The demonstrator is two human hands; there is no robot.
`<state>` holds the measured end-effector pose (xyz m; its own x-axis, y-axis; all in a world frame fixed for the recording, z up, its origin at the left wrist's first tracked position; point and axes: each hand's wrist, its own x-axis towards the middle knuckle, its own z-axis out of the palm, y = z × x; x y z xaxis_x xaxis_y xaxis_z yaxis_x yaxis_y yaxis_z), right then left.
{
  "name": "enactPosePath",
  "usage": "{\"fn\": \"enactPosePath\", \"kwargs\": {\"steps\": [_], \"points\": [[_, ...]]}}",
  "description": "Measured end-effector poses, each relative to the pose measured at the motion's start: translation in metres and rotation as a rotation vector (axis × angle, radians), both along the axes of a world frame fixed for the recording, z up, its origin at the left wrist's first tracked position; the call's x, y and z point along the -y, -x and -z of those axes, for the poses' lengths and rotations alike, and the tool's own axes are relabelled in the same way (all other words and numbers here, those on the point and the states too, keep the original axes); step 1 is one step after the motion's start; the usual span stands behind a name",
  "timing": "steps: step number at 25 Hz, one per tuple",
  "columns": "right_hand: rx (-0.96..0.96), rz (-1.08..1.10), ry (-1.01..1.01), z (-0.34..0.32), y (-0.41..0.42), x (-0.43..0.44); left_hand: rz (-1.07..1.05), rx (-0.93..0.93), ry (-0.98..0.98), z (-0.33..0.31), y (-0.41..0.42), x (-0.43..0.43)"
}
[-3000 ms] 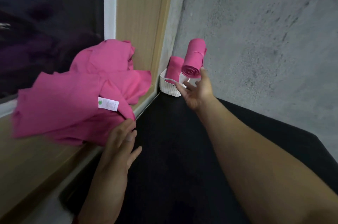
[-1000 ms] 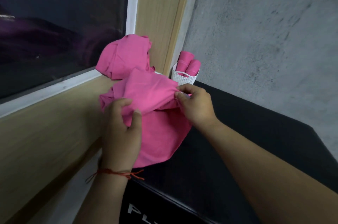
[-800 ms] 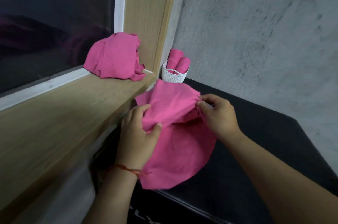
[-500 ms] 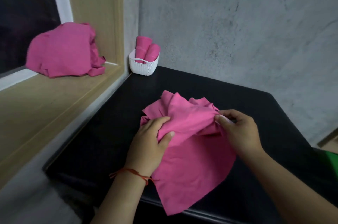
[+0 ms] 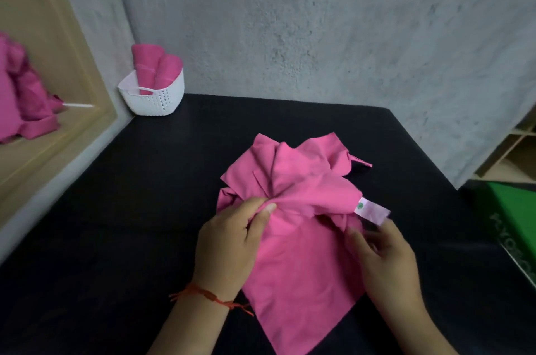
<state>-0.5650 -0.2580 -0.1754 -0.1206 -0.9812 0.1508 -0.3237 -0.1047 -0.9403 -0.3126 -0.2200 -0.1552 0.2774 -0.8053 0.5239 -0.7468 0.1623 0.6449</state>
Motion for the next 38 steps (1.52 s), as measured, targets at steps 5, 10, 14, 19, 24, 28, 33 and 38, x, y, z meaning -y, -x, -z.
{"fn": "enactPosePath", "kwargs": {"steps": [5,10,14,19,24,28,33,38], "points": [[-0.126,-0.075,0.073,0.005,0.018,0.0,-0.076,-0.226,-0.024,-0.015,0.005,0.022],[-0.095,0.035,0.094,0.011,0.025,-0.005,-0.09,-0.25,-0.04,-0.035,-0.013,0.044],[-0.114,0.114,0.16,0.012,0.022,-0.009,-0.053,-0.132,-0.063,-0.073,-0.044,0.075],[-0.215,0.106,0.239,0.009,0.023,-0.019,0.078,0.266,-0.132,-0.143,-0.043,0.144],[-0.086,0.038,0.093,-0.002,0.022,-0.018,0.231,0.429,-0.274,-0.157,-0.034,0.163],[-0.183,-0.136,0.094,0.002,0.024,-0.017,0.187,0.197,-0.347,-0.126,-0.038,0.096],[-0.225,-0.133,0.235,0.006,0.021,-0.027,0.217,0.197,-0.43,-0.073,0.0,-0.011],[-0.322,-0.209,0.213,-0.003,0.023,-0.031,0.241,0.23,-0.475,-0.066,-0.006,-0.035]]}}
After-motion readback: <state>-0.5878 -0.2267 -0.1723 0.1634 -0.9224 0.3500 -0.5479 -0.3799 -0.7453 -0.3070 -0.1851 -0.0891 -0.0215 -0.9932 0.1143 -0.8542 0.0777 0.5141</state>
